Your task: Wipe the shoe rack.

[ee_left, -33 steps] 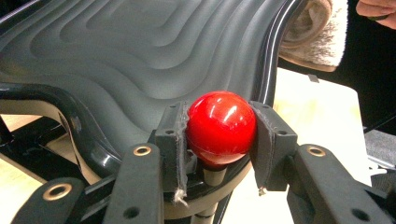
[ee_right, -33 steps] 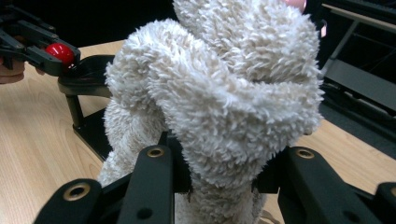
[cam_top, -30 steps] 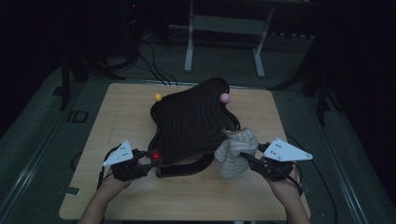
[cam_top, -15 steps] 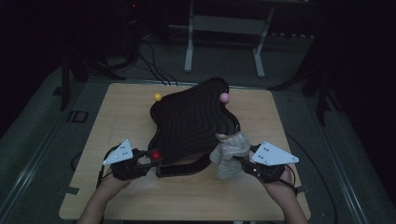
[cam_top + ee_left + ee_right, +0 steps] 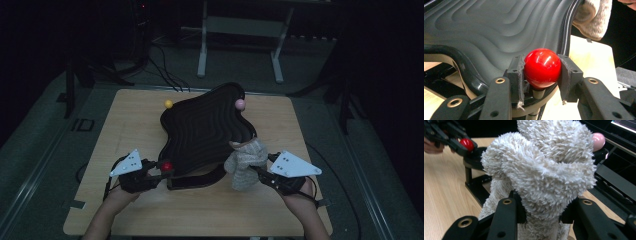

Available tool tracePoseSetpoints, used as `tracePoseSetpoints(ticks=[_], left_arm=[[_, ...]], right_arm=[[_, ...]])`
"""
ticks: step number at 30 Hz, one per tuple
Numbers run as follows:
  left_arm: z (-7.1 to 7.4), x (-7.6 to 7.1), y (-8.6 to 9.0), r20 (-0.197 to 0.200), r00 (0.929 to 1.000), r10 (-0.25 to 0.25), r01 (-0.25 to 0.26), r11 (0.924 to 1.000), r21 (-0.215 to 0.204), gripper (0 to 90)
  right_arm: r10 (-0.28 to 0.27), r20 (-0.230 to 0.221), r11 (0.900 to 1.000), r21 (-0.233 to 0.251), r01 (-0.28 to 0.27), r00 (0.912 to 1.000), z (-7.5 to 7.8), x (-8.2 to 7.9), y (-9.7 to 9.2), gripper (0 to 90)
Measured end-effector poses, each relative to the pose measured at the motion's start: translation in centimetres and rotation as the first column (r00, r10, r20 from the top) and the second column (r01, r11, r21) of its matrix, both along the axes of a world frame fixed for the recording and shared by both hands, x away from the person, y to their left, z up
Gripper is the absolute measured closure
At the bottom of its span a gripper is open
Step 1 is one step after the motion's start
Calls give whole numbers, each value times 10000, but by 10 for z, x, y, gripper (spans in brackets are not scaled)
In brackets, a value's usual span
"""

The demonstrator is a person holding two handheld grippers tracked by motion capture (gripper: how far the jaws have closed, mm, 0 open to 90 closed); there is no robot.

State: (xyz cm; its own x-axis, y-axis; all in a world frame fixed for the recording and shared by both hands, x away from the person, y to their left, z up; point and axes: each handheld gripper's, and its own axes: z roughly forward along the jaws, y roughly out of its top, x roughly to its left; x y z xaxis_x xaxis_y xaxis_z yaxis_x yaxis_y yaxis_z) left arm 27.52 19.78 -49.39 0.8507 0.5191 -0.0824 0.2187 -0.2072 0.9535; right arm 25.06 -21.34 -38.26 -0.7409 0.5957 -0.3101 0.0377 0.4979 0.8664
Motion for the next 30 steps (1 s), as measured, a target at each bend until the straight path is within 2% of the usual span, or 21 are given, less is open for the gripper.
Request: tracePoseSetpoints(ticks=[5,7,12,14,16,18,23,25,28,30], left_arm=[[0,0,0,-9,10000,-31,31,10000,28,600],[1,1,0,-18,10000,-41,42,10000,58,600],[1,0,0,-26,10000,-41,41,10000,68,599],[0,1,0,-16,10000,-57,57,10000,47,600],[0,1,0,-30,10000,-72,73,10000,48,600],[1,1,0,-47,10000,-52,52,10000,56,599],[1,1,0,-42,10000,-55,55,10000,53,600],[0,1,0,-23,10000,-74,75,10000,62,600],[1,1,0,-23,10000,-68,68,9999,85,599],[1,1,0,-29,10000,-64,65,10000,69,599]], right_arm=[[256,-311,9997,-11,-257,9992,-13,-1,7,665],[655,-604,9975,-215,-669,9960,-21,-3,13,665],[653,-422,9979,40,-652,9970,-17,-4,12,664],[653,-494,9979,-17,-654,9966,-23,-3,13,665],[856,-798,9963,-16,-860,9931,-28,-2,14,664],[956,-772,9948,-280,-980,9924,-30,-3,18,664],[1057,-552,9944,69,-1055,9929,-15,-2,16,664],[1033,-662,9946,159,-1025,9924,-19,0,17,664],[1194,-968,9923,-209,-1219,9881,-31,1,23,664],[1371,-1155,9899,-188,-1402,9838,-33,1,27,663]])
